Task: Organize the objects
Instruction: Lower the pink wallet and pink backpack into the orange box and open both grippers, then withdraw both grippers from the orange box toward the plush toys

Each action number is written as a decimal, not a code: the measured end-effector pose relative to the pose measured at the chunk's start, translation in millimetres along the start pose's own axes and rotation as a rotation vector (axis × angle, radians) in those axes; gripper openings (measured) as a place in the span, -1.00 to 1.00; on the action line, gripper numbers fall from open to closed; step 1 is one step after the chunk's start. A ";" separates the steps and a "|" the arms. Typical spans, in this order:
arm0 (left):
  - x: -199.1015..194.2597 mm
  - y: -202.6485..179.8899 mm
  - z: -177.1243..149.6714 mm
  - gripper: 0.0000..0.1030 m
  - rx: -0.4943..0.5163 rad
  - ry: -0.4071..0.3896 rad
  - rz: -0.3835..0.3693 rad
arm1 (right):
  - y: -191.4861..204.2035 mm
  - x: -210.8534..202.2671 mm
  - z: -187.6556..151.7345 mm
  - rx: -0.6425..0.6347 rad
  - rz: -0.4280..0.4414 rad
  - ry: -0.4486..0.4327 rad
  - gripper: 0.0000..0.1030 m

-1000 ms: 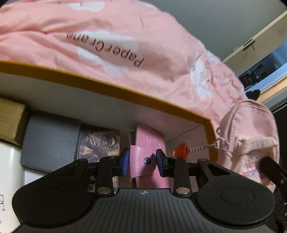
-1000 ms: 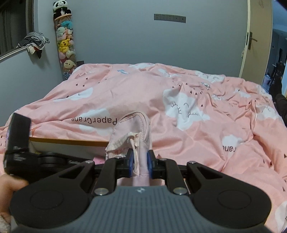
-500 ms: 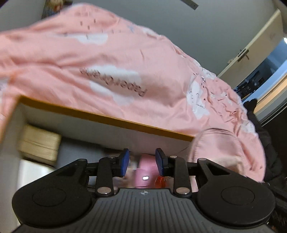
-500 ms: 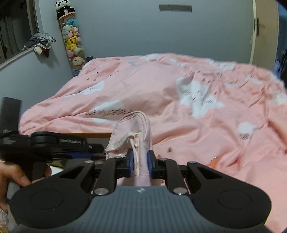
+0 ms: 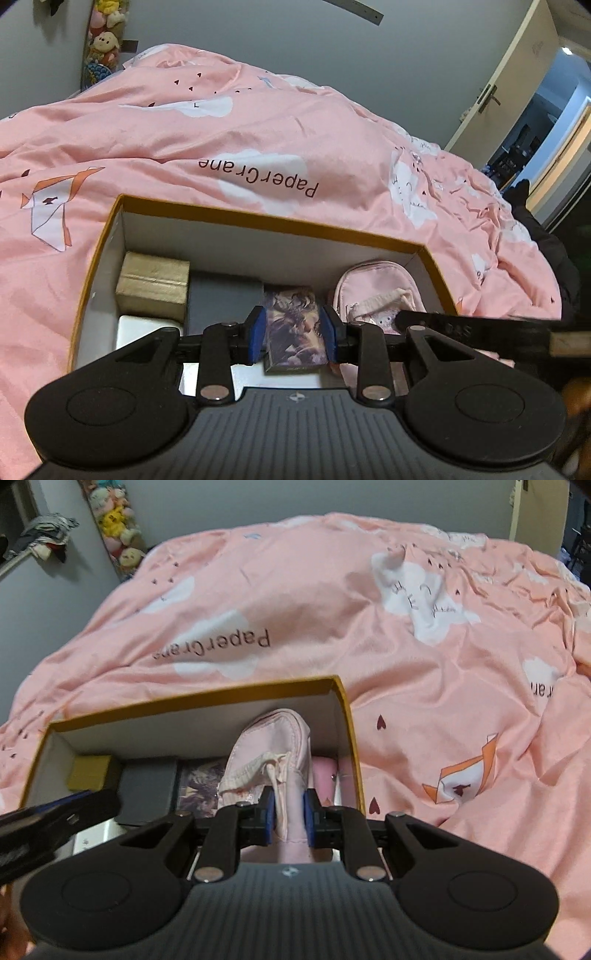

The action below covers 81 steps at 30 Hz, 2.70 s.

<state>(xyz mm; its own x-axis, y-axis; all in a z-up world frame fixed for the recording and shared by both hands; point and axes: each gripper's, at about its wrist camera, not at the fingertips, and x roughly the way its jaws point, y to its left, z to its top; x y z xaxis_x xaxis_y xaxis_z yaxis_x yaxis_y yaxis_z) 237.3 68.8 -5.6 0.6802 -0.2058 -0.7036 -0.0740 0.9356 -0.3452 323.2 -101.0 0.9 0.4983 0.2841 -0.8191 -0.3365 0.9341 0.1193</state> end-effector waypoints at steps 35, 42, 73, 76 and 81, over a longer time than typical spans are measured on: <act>-22.2 5.4 -8.2 -0.11 0.008 -0.026 -0.057 | 23.4 10.3 -26.2 -0.259 -0.004 0.160 -0.81; -64.4 -22.8 -15.6 -0.07 0.117 -0.129 -0.018 | 22.1 -48.3 -42.4 -0.250 0.106 0.001 -0.77; -146.1 9.3 -170.9 -0.07 0.175 0.108 0.189 | 64.0 -136.6 -228.8 -0.442 0.244 -0.039 -0.15; -145.0 16.9 -173.5 -0.07 0.151 0.116 0.184 | 72.5 -127.1 -236.7 -0.494 0.197 -0.017 -0.14; -145.3 21.5 -173.7 -0.07 0.149 0.110 0.163 | 70.1 -110.0 -240.5 -0.494 0.169 0.046 -0.12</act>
<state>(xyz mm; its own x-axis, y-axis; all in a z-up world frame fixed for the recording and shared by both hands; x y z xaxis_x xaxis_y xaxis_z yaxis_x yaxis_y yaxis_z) 10.3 69.0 -18.7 0.5839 -0.0709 -0.8087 -0.0627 0.9893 -0.1320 52.6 -118.7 -35.6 0.3725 0.4015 -0.8367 -0.7514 0.6596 -0.0181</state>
